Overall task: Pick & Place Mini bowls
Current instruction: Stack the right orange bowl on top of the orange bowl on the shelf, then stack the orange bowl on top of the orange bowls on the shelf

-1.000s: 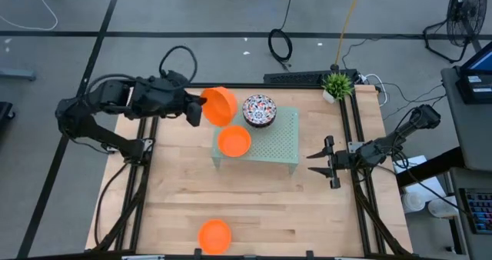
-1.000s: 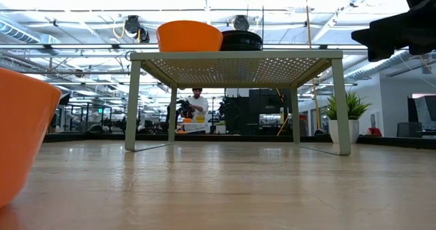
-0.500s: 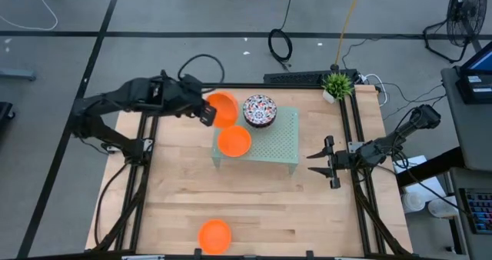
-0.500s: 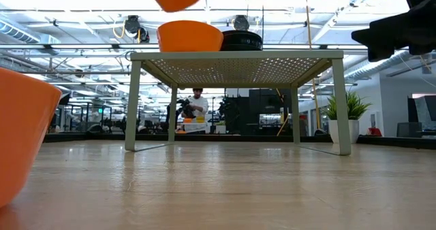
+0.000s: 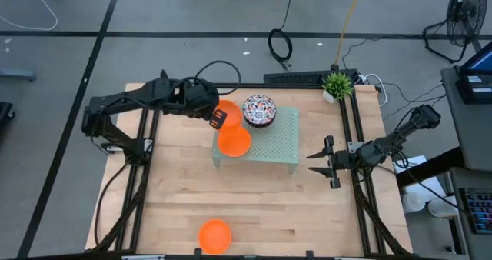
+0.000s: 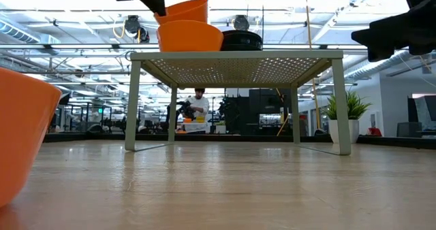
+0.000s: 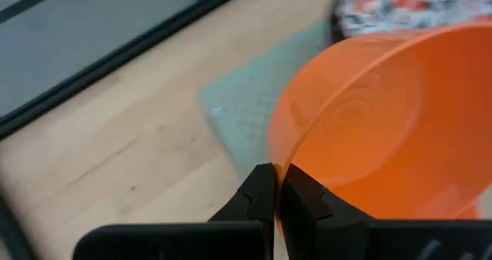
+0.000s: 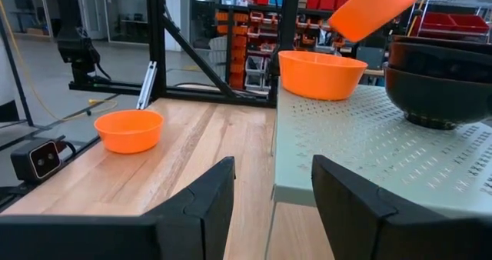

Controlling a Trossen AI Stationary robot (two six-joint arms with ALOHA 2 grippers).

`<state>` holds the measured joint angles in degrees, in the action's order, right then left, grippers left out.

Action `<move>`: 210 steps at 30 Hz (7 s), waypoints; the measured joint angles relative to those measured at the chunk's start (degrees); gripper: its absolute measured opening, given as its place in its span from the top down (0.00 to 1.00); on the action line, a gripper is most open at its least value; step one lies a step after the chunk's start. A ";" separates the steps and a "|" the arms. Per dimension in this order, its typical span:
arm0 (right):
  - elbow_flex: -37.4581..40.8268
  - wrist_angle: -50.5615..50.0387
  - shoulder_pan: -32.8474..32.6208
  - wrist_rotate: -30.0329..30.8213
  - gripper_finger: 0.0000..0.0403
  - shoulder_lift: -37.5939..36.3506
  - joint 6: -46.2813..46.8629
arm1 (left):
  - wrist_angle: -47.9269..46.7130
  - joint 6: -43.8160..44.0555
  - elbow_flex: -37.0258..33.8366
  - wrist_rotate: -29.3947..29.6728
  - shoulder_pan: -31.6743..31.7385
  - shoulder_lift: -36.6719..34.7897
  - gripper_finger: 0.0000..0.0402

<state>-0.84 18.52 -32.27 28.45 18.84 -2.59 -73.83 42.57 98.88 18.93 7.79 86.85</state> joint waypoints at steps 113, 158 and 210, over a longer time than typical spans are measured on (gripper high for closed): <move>0.02 0.01 0.00 -0.02 0.60 -0.01 -0.02 | 5.10 -9.71 -4.30 -9.00 -4.30 1.31 0.89; 0.02 0.03 -0.02 -0.02 0.60 -0.01 0.00 | 9.21 -16.39 3.11 -10.44 -21.88 -4.04 0.42; 0.02 0.01 -0.01 -0.01 0.60 -0.01 0.00 | 64.85 -3.18 -49.09 -3.40 -53.57 -3.50 0.48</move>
<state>-0.82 18.53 -32.28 28.43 18.83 -2.59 -8.99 39.39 49.79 15.53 -45.78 83.35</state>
